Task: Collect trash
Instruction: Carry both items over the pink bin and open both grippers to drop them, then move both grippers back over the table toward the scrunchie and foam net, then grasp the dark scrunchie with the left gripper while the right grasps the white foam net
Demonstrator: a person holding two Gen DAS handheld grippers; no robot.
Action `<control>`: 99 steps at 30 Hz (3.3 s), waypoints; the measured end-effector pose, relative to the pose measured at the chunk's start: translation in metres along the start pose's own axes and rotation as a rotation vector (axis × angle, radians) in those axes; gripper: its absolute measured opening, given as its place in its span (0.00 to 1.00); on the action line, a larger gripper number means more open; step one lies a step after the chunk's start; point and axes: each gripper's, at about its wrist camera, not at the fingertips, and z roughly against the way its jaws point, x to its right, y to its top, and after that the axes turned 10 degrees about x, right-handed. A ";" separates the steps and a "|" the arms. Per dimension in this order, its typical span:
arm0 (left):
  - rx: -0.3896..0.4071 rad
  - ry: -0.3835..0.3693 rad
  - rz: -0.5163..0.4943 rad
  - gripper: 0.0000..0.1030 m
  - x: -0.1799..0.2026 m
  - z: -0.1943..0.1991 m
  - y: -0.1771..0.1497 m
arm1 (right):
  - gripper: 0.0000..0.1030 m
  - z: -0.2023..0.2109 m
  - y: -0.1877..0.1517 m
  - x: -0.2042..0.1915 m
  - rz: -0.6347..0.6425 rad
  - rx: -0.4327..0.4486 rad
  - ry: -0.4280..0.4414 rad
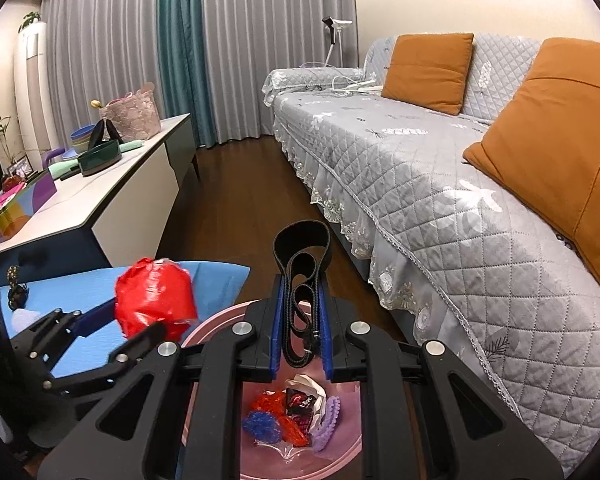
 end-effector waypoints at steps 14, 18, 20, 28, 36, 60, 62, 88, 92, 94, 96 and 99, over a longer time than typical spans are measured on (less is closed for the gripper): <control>-0.065 -0.005 -0.005 0.67 -0.010 0.009 -0.008 | 0.55 -0.002 0.003 0.010 -0.067 -0.011 -0.020; -0.041 0.018 0.009 0.67 -0.026 0.036 -0.003 | 0.55 0.005 0.005 0.001 -0.067 -0.002 -0.002; -0.023 0.037 0.015 0.67 -0.036 0.054 0.000 | 0.55 0.010 0.005 -0.006 -0.069 0.001 0.015; 0.030 0.112 0.044 0.67 -0.082 0.118 0.009 | 0.55 0.033 0.007 -0.057 -0.047 0.029 0.124; 0.072 0.226 0.064 0.67 -0.150 0.170 0.016 | 0.41 0.045 0.003 -0.128 -0.004 0.025 0.315; 0.058 0.563 0.271 0.65 -0.367 0.183 -0.033 | 0.22 -0.018 -0.064 -0.320 0.046 -0.181 0.702; 0.046 0.569 0.261 0.65 -0.370 0.179 -0.038 | 0.22 -0.027 -0.071 -0.330 0.041 -0.211 0.714; -0.030 0.542 0.321 0.65 -0.412 0.133 -0.059 | 0.15 -0.069 -0.111 -0.391 0.144 -0.415 0.779; -0.041 0.535 0.331 0.65 -0.414 0.128 -0.061 | 0.07 -0.061 -0.102 -0.382 0.145 -0.370 0.767; -0.053 0.530 0.336 0.65 -0.414 0.125 -0.063 | 0.06 -0.060 -0.097 -0.377 0.138 -0.352 0.750; -0.077 0.535 0.338 0.65 -0.415 0.120 -0.065 | 0.06 -0.060 -0.090 -0.369 0.133 -0.329 0.721; -0.114 0.532 0.344 0.65 -0.415 0.113 -0.070 | 0.06 -0.060 -0.084 -0.356 0.126 -0.308 0.684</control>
